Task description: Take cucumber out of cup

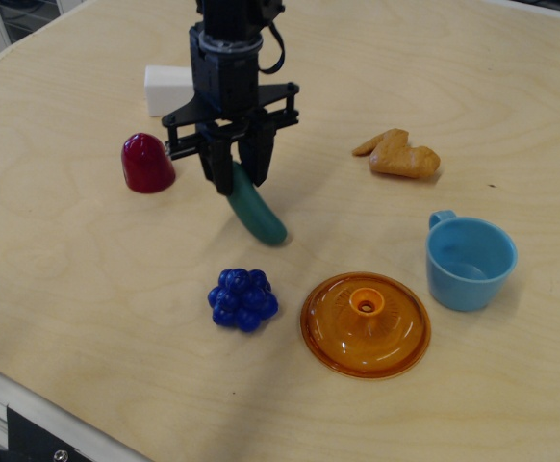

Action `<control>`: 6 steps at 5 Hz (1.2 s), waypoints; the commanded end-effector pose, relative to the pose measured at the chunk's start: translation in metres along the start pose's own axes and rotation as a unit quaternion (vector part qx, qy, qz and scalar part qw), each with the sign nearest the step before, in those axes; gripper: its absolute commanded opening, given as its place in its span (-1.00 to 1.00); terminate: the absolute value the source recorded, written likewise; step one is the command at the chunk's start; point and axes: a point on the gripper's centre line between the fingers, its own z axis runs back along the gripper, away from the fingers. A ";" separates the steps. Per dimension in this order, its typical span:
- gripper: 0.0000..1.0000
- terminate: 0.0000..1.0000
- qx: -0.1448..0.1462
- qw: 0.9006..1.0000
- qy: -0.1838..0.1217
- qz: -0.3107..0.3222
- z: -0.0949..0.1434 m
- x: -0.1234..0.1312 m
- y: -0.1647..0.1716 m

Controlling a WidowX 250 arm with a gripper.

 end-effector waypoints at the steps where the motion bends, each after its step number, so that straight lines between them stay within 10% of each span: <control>1: -1.00 -1.00 0.013 1.000 -0.009 0.009 -0.013 0.005 0.007; 3: -1.00 -1.00 0.011 1.000 -0.023 0.005 -0.015 0.005 0.007; 4: 1.00 -1.00 0.004 1.000 -0.027 0.005 -0.007 0.003 0.005; 6: 1.00 -1.00 -0.014 0.998 -0.057 -0.005 0.026 0.001 -0.003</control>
